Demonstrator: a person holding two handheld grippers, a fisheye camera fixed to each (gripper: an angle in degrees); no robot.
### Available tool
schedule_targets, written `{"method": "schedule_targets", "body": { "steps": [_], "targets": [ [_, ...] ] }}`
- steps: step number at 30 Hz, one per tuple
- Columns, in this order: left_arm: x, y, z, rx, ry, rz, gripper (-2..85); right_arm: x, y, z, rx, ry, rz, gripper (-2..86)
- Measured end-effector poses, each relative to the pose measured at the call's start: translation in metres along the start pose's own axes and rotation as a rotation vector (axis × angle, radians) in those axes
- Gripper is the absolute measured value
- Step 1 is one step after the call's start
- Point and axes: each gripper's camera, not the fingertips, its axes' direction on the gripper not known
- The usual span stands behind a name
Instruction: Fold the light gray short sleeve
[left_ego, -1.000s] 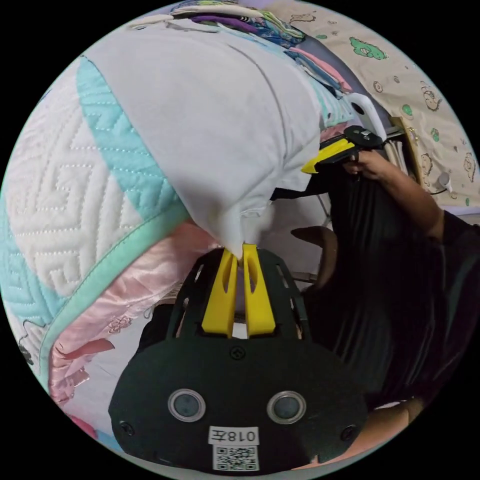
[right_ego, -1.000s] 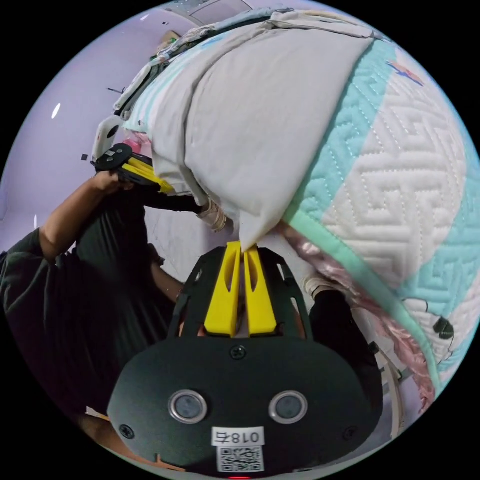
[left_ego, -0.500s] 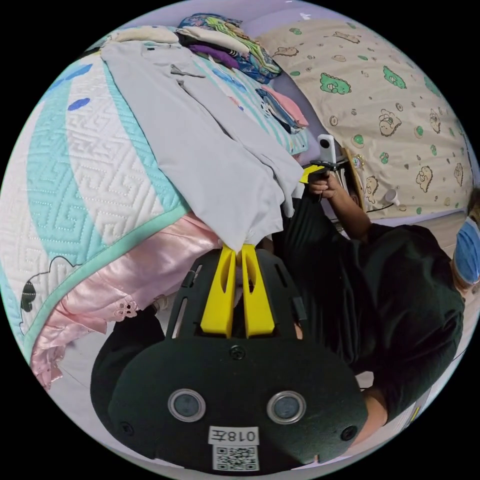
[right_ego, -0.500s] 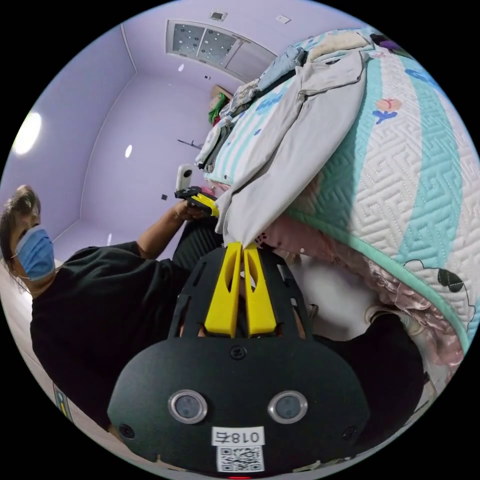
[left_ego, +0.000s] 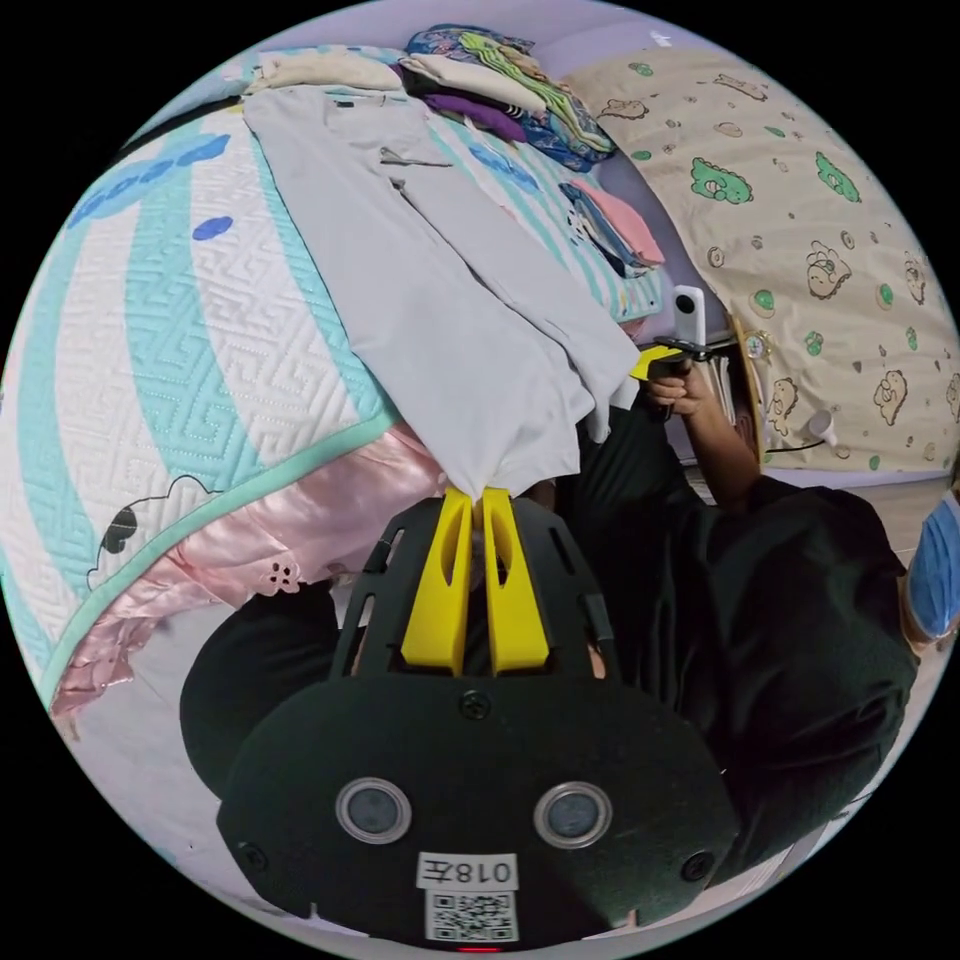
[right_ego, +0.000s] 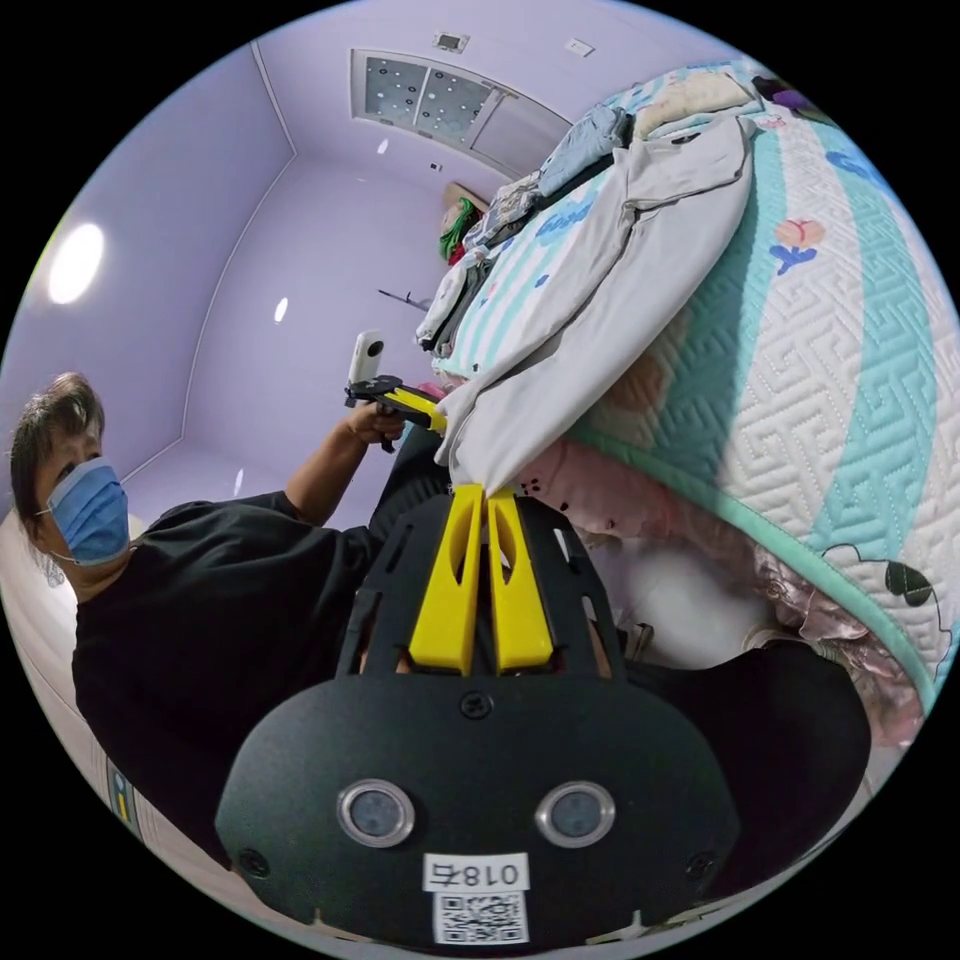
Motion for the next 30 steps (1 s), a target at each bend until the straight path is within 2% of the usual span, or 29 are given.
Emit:
{"method": "schedule_targets", "body": {
  "steps": [8, 12, 25, 30],
  "targets": [
    [0.024, 0.001, -0.023, 0.036, -0.034, 0.049, -1.0, -0.008, -0.005, -0.024, 0.022, -0.018, -0.008, -0.2],
    [0.016, 0.006, -0.019, 0.083, 0.041, 0.048, -1.0, -0.011, -0.008, -0.035, 0.03, -0.029, -0.003, -0.2],
    [-0.037, 0.061, 0.004, 0.205, 0.413, 0.032, -1.0, -0.045, 0.002, -0.079, -0.002, -0.146, 0.059, -0.2],
    [-0.076, 0.048, 0.007, 0.258, 0.593, 0.005, -0.9, -0.04, -0.016, -0.097, 0.042, -0.248, 0.13, -0.3]
  ]
}}
